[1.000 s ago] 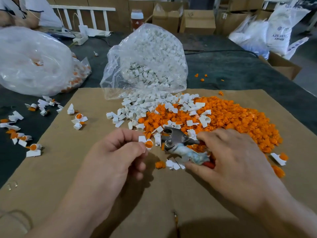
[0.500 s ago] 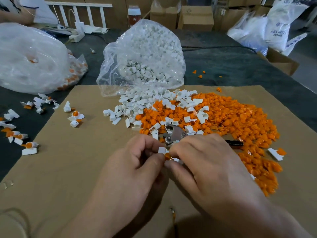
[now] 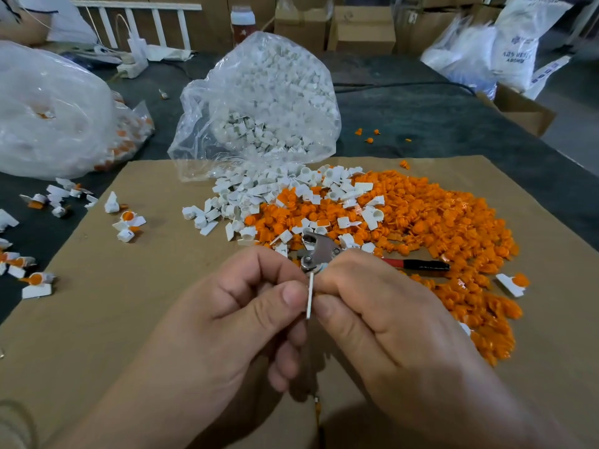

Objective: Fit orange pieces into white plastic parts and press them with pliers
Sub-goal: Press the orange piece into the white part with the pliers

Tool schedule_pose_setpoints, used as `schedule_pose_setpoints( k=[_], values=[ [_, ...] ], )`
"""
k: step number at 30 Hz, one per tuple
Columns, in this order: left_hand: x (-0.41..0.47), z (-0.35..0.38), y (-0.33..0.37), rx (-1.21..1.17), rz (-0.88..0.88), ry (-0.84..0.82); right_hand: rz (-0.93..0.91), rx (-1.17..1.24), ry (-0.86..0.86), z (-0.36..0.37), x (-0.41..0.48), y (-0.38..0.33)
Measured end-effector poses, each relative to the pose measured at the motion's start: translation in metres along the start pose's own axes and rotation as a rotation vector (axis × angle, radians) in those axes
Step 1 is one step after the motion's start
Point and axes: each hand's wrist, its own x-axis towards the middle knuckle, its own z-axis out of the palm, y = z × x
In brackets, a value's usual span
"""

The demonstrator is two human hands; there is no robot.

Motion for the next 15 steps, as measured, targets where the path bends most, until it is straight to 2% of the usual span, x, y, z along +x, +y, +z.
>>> schedule_pose_setpoints(
  k=[2, 4, 7, 9, 10, 11, 13, 14, 15],
  values=[
    [-0.002, -0.002, -0.001, 0.130, 0.092, -0.003, 0.103, 0.184, -0.013, -0.001, -0.001, -0.003],
    [-0.004, -0.003, -0.007, 0.329, 0.213, 0.044, 0.284, 0.424, -0.044, -0.002, 0.001, -0.006],
    [-0.005, -0.001, -0.014, 0.665, 0.401, 0.092, 0.648, 0.975, -0.214, 0.002, 0.005, -0.005],
    [-0.006, 0.002, -0.013, 0.739, 0.416, 0.114, 0.722, 1.102, -0.246, 0.003, 0.007, -0.006],
    [-0.006, 0.003, -0.009, 0.679, 0.359, 0.134, 0.668, 0.998, -0.218, 0.003, 0.006, -0.005],
    [-0.005, 0.003, -0.006, 0.583, 0.280, 0.145, 0.546, 0.777, -0.155, 0.004, 0.003, -0.002],
    [-0.002, 0.001, -0.001, 0.370, 0.112, 0.123, 0.194, 0.171, 0.008, 0.003, 0.001, 0.001],
    [0.000, 0.001, 0.001, 0.252, 0.039, 0.109, 0.055, -0.024, 0.044, 0.001, 0.000, 0.002],
    [0.001, 0.002, 0.002, 0.142, -0.014, 0.099, -0.010, -0.089, 0.042, 0.000, 0.000, 0.003]
  ],
)
